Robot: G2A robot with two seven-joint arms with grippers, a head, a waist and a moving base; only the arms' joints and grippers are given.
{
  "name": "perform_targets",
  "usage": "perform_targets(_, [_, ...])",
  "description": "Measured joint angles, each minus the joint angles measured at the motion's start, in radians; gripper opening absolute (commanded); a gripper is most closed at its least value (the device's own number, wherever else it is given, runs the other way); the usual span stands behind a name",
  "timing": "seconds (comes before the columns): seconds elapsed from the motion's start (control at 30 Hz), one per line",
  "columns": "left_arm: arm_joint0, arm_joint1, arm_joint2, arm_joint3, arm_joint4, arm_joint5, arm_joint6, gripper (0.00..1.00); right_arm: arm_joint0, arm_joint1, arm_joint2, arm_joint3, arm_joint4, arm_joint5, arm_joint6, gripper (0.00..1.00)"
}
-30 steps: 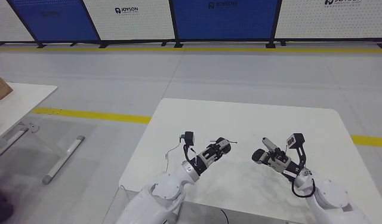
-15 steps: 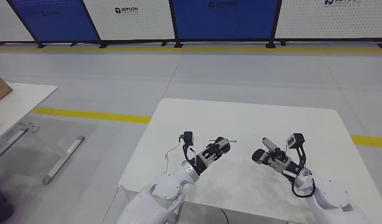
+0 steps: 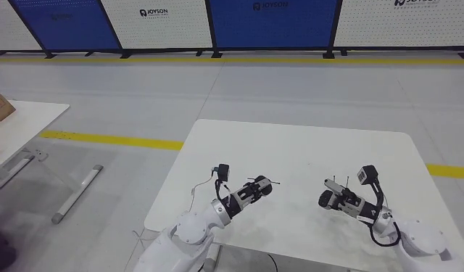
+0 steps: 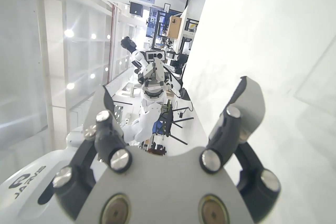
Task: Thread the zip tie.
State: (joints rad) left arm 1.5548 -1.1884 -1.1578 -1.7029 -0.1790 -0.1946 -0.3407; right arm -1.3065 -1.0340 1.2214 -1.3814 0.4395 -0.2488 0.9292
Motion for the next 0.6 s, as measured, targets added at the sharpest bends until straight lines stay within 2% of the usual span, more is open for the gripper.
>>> perform_targets(0.37, [-0.01, -0.003, 0.014, -0.001, -0.013, 0.0, 0.007, 0.0, 0.0, 0.0, -0.001, 0.0, 0.0, 0.0, -0.001, 1.0])
perform_targets(0.5, [-0.006, -0.001, -0.006, -0.03, -0.077, -0.027, -0.003, 0.0, 0.0, 0.0, -0.001, 0.0, 0.0, 0.0, -0.001, 1.0])
perform_targets(0.6, [0.011, 0.003, -0.033, -0.073, -0.128, -0.068, -0.03, 0.0, 0.0, 0.0, -0.001, 0.0, 0.0, 0.0, -0.001, 1.0])
